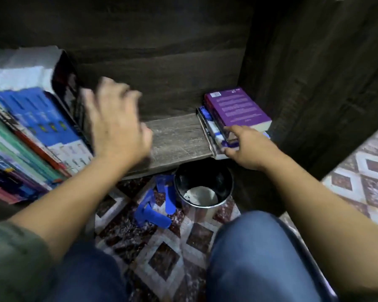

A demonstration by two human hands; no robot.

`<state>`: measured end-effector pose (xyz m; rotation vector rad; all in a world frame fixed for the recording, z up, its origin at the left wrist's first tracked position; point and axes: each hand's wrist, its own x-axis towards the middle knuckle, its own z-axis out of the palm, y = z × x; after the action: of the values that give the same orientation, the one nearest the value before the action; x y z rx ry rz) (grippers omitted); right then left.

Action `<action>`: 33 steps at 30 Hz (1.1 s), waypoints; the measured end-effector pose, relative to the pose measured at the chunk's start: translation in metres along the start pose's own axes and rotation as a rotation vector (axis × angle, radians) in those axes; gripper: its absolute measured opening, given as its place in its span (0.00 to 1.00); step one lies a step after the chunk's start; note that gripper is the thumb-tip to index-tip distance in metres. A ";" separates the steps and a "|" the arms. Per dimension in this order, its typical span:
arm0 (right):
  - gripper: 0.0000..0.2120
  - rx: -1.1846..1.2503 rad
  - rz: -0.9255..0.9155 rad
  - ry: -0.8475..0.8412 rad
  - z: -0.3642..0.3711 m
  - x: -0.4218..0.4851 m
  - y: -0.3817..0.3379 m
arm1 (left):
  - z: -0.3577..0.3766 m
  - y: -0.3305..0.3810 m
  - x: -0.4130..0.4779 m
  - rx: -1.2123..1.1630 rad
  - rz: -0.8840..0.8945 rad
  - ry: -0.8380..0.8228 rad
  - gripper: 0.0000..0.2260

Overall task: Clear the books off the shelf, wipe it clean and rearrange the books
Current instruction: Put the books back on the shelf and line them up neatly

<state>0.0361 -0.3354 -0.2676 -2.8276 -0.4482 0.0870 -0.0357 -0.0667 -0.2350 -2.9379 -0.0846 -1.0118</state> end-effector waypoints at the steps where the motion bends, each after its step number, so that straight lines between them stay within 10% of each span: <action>1: 0.27 0.044 -0.009 0.022 0.004 -0.017 0.007 | 0.007 0.024 -0.006 -0.041 0.189 -0.095 0.26; 9: 0.18 0.170 0.307 -0.160 0.115 -0.156 0.139 | 0.039 0.209 -0.062 -0.359 0.819 -0.761 0.13; 18: 0.25 0.032 0.582 -0.629 0.260 -0.233 0.222 | 0.103 0.334 -0.099 -0.084 1.521 -0.228 0.10; 25: 0.41 -0.137 0.576 -0.541 0.334 -0.229 0.245 | 0.156 0.359 -0.118 0.496 1.532 -0.419 0.16; 33: 0.36 -0.058 0.554 -0.427 0.356 -0.218 0.262 | 0.159 0.369 -0.123 0.517 1.497 -0.382 0.25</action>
<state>-0.1298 -0.5502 -0.6790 -2.8968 0.2729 0.8038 -0.0119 -0.4326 -0.4410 -1.7820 1.3276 -0.1110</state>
